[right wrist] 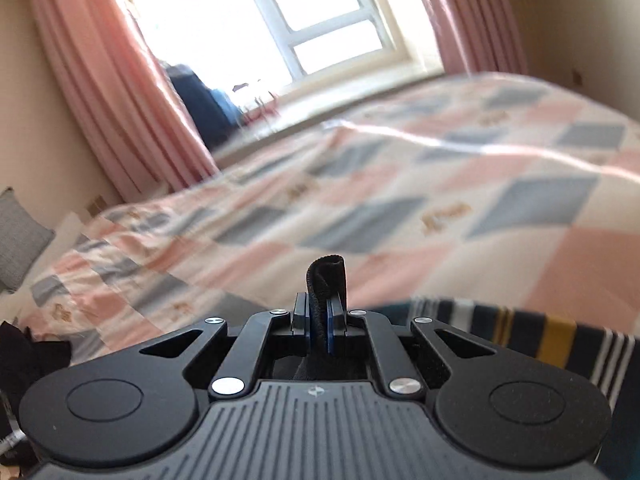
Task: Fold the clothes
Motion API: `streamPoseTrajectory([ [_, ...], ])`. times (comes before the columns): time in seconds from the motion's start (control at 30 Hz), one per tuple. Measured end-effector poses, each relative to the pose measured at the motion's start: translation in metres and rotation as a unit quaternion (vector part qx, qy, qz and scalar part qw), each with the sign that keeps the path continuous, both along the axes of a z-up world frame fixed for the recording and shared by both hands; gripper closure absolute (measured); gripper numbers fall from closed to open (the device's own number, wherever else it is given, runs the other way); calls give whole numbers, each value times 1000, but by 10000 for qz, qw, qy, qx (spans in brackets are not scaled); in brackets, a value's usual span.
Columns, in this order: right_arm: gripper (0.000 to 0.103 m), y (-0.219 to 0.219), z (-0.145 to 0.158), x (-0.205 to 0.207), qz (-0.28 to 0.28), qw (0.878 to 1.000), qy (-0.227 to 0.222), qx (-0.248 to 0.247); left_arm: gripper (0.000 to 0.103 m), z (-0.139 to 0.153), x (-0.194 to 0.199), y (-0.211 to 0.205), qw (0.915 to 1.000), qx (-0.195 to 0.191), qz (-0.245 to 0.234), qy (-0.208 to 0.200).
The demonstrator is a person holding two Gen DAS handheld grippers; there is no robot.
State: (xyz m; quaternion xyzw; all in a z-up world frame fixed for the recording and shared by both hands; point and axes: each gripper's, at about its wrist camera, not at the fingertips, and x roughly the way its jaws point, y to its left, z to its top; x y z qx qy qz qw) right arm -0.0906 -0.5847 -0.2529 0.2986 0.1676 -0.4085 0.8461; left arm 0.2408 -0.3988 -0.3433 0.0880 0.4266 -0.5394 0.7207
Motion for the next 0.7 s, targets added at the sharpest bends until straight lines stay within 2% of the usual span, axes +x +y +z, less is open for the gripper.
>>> streamPoseTrajectory([
  [0.1, 96, -6, -23, -7, -123, 9987, 481, -79, 89, -19, 2, 3, 9994, 227, 161, 223],
  [0.13, 96, -14, -40, -11, -253, 9967, 756, 150, 89, -25, 2, 3, 9991, 271, 187, 265],
  [0.17, 95, -26, -58, -18, -398, 9939, 821, 612, 89, -27, 2, 4, 9990, 281, 211, 270],
  [0.2, 95, -38, -76, -26, -541, 9888, 816, 1123, 89, -29, 3, 6, 9990, 282, 233, 264],
  [0.23, 95, -44, -83, -35, -625, 9870, 539, 1377, 89, -28, 4, 9, 9989, 234, 283, 294],
  [0.27, 95, -46, -78, -38, -553, 9892, 301, 1323, 89, -28, 6, 12, 9987, 171, 342, 334],
  [0.33, 95, -42, -50, -32, -202, 9964, 108, 811, 89, -28, 12, 17, 9975, 107, 521, 458],
  [0.37, 95, -39, -34, -30, 39, 9978, -234, 625, 89, -27, 15, 19, 9966, 51, 626, 536],
  [0.43, 95, -26, -4, -32, 647, 9935, -933, -4, 89, -27, 19, 24, 9944, -59, 807, 673],
  [0.47, 96, -20, 11, -33, 954, 9867, -1273, -338, 89, -27, 20, 25, 9939, -75, 848, 707],
  [0.5, 98, -17, 14, -34, 1003, 9857, -1255, -514, 89, -28, 20, 24, 9939, -27, 852, 695],
  [0.53, 98, -15, 14, -35, 976, 9867, -1131, -643, 89, -31, 18, 23, 9942, 44, 839, 673],
  [0.57, 98, -21, 3, -38, 777, 9929, -765, -477, 89, -33, 16, 23, 9945, 86, 806, 664],
  [0.6, 98, -33, -22, -42, 440, 9986, -287, -72, 89, -36, 14, 22, 9948, 119, 768, 659],
  [0.63, 97, -46, -49, -47, 76, 9991, 204, 377, 89, -39, 12, 22, 9951, 152, 730, 654],
  [0.7, 96, -68, -100, -60, -462, 9873, 940, 1198, 89, -40, 7, 21, 9967, 220, 606, 499],
])
